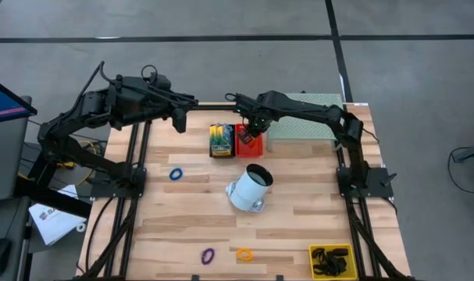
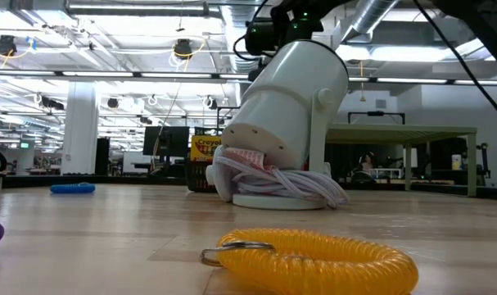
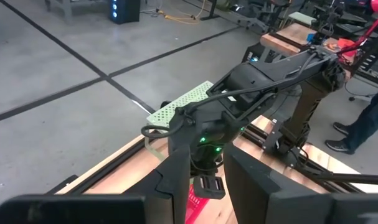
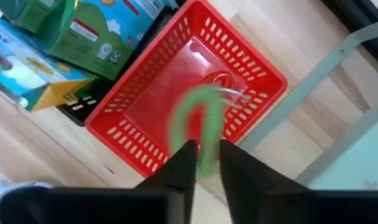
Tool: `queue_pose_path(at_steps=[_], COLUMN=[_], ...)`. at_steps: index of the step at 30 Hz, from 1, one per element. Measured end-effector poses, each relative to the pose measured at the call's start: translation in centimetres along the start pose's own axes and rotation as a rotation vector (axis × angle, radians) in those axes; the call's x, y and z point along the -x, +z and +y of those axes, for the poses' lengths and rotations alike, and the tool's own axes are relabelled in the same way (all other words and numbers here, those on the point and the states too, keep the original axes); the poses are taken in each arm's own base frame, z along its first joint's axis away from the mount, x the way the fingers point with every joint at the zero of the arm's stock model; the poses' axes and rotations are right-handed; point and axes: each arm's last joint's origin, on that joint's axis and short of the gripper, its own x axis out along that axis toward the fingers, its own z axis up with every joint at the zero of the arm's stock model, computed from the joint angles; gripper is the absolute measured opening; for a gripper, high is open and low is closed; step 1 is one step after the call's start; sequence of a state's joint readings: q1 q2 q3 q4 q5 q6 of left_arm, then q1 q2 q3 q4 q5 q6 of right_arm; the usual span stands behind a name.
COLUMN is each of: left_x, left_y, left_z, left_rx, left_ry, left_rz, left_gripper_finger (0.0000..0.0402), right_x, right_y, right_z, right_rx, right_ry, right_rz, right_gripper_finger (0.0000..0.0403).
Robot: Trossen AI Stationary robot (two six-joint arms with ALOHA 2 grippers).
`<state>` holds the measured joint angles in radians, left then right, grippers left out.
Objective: Pick & Place Office Desk Supplies
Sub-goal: Put the green spring rubber band into the red bin, then put the blue spring rubber band into the red bin
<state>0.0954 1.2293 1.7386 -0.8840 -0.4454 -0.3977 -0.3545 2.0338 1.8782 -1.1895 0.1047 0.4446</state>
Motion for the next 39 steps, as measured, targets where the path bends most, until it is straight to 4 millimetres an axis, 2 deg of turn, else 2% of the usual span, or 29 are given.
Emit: queue_pose_path(at_steps=[6, 10, 12, 17, 23, 27, 30, 36, 39], left_x=[0.0, 0.0, 0.1, 1.0, 2.3, 1.6, 0.3, -3.0, -4.8], left_y=[-0.1, -0.3, -0.8, -2.6, -5.8, -8.9, -12.1, -19.9, -23.7], left_z=[-0.1, 0.0, 0.0, 0.3, 0.3, -0.1, 0.1, 2.0, 3.1], left_rx=[-0.004, -0.014, -0.033, -0.060, -0.044, 0.033, 0.089, 0.202, 0.251], left_ry=[-0.005, 0.004, 0.013, 0.043, 0.024, 0.076, 0.209, 0.506, 0.513], left_rz=[0.004, 0.026, 0.068, 0.234, 0.584, 0.780, 0.878, 0.993, 1.030], left_gripper_finger=[0.0092, 0.0092, 0.0092, 0.0092, 0.0092, 0.0092, 0.0092, 0.0092, 0.0092], right_x=[0.0, 0.2, 1.1, 7.2, 15.0, 19.1, 21.2, 22.6, 22.8], right_y=[0.3, 0.3, 0.0, -1.6, -6.2, -9.0, -10.8, -13.1, -13.8], right_z=[0.2, 0.4, 0.8, 1.7, 2.7, 3.1, 3.2, 4.2, 4.7], right_rx=[-0.001, 0.000, 0.010, -0.036, -0.091, -0.171, -0.241, -0.300, -0.300], right_ry=[0.014, 0.026, 0.041, 0.142, 0.212, 0.287, 0.320, 0.355, 0.372], right_rz=[-0.027, -0.047, -0.070, -0.239, -0.446, -0.592, -0.671, -0.717, -0.711], right_gripper_finger=[0.0147, 0.0177, 0.0186, 0.0190, 0.0186, 0.0194, 0.0204, 0.0217, 0.0219])
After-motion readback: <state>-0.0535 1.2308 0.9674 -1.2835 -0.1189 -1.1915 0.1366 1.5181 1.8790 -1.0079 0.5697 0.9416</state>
